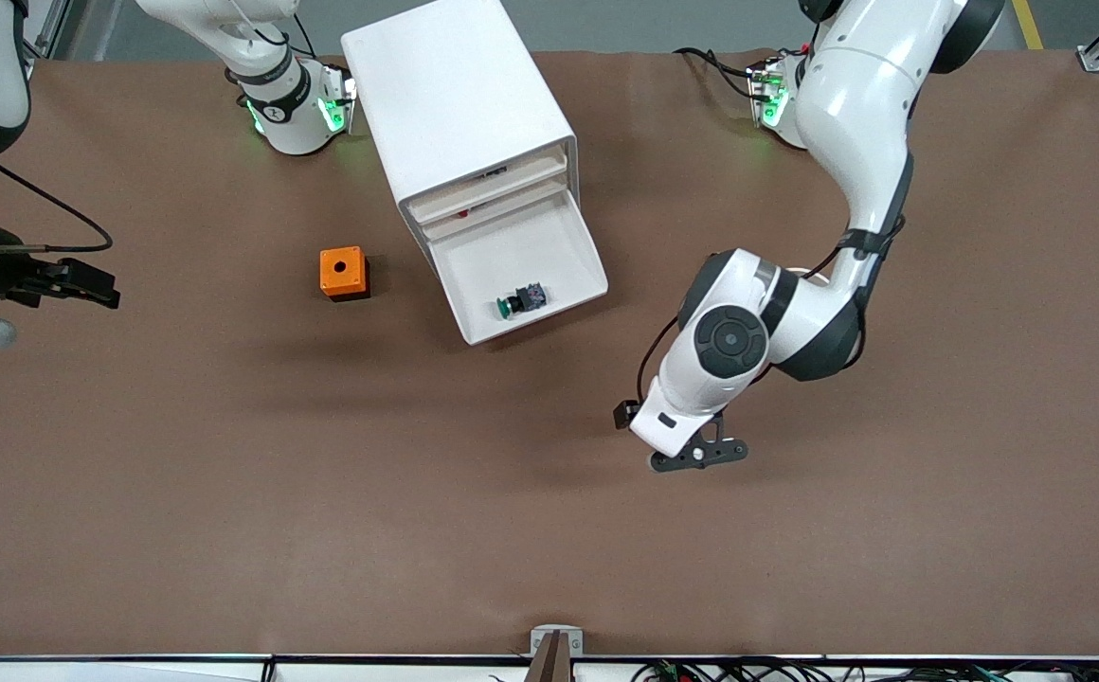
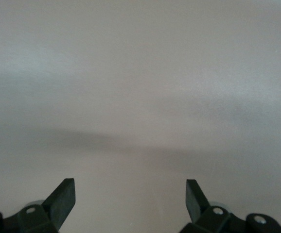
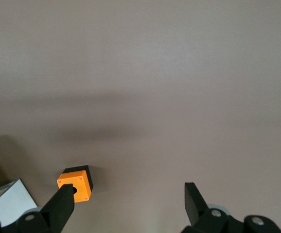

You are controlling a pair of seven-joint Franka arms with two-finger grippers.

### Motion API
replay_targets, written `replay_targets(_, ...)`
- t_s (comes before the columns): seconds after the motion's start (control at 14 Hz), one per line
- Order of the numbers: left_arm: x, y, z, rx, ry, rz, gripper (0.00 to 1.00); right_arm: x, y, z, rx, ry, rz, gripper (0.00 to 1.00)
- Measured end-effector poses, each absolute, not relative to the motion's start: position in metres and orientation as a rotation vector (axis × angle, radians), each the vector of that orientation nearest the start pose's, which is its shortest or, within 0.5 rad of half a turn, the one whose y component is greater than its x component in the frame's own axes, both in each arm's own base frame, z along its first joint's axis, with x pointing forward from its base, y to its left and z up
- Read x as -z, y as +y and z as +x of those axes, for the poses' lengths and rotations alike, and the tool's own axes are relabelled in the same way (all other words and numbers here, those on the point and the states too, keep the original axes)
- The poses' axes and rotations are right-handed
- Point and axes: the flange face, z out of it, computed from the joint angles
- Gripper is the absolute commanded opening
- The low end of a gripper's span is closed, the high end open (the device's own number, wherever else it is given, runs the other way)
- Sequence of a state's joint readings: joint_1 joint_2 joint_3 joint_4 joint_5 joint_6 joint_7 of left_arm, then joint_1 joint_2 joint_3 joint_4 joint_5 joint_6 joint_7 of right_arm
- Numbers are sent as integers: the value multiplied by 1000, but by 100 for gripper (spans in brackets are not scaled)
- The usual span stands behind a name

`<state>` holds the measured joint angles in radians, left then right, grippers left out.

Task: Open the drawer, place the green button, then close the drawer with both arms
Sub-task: 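Push the drawer front into the cabinet with the left gripper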

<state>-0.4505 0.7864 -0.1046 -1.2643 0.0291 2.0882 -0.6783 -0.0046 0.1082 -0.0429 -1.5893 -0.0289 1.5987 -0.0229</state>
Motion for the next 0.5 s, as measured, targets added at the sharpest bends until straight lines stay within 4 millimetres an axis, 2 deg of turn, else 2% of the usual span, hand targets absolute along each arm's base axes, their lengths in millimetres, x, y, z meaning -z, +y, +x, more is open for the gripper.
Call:
replay_targets(0.21,-251,-407,638,14,-324,-3208,100,-555,-34,583,-164,42,-3167,100)
replay_targets(0.5,-224,-455,600,-89,-419,-3207,100,-558,-38,584,-147,47,-3169,100)
